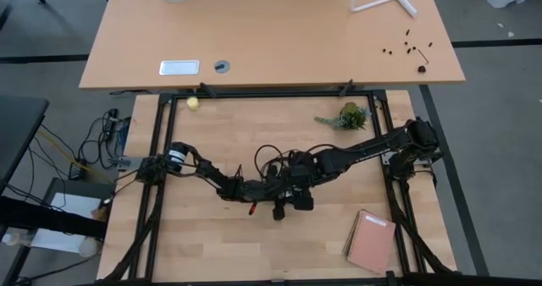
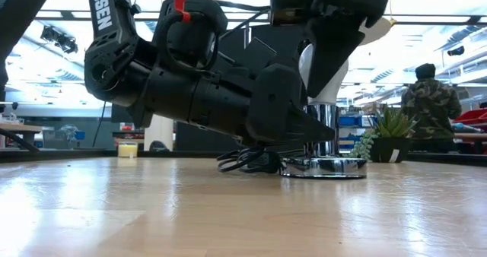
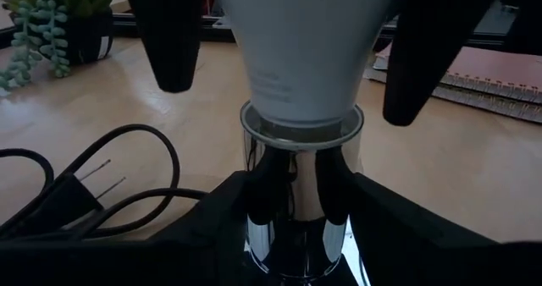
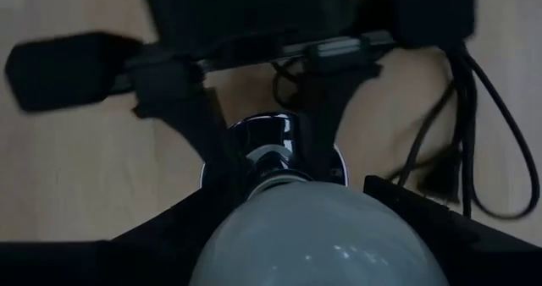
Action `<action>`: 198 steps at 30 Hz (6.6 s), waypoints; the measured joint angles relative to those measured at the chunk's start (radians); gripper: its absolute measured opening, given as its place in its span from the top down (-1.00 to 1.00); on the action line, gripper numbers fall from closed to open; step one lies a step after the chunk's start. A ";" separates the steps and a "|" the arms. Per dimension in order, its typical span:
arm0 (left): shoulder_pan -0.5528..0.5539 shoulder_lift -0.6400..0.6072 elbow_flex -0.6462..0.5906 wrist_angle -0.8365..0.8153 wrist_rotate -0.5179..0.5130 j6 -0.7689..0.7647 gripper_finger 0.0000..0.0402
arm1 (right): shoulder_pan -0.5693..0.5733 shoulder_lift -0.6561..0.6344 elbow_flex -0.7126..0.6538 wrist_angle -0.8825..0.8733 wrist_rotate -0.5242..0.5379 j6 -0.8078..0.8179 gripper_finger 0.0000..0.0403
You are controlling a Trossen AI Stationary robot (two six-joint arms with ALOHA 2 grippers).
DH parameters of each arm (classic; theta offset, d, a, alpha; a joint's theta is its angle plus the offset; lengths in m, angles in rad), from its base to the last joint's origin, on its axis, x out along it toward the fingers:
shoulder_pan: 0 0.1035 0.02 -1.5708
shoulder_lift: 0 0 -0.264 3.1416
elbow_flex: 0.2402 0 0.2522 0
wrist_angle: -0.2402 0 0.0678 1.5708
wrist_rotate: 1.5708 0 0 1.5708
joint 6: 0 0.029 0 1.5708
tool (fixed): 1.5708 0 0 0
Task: Screw lightbulb
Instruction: Insert the white lightbulb into the metallic lamp
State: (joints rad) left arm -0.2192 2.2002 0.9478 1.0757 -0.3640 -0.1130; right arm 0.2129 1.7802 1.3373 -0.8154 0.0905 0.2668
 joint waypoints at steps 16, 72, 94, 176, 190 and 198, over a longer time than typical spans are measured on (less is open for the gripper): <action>-0.001 0.000 -0.002 0.013 -0.054 -0.025 0.09 | 0.023 0.001 -0.002 0.010 0.130 0.503 -0.33; 0.004 -0.006 0.016 -0.084 -0.087 0.001 0.08 | 0.027 0.004 0.075 -0.036 0.204 0.484 -0.76; 0.003 -0.004 0.014 -0.096 -0.091 0.004 0.08 | 0.006 -0.034 0.076 -0.011 0.205 0.445 -0.77; 0.003 0.000 0.011 -0.065 -0.100 0.004 0.08 | -0.078 0.132 0.273 -0.336 -0.062 -0.995 -0.85; 0.003 0.000 0.011 -0.065 -0.100 0.004 0.08 | -0.101 0.132 0.273 -0.326 -0.112 -0.975 -0.50; 0.003 0.000 0.011 -0.065 -0.098 0.004 0.08 | -0.101 0.132 0.273 -0.327 -0.137 -0.924 -0.27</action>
State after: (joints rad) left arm -0.2161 2.2002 0.9592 1.0103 -0.4622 -0.1093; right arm 0.1123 1.9125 1.6100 -1.1423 -0.0463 -0.6577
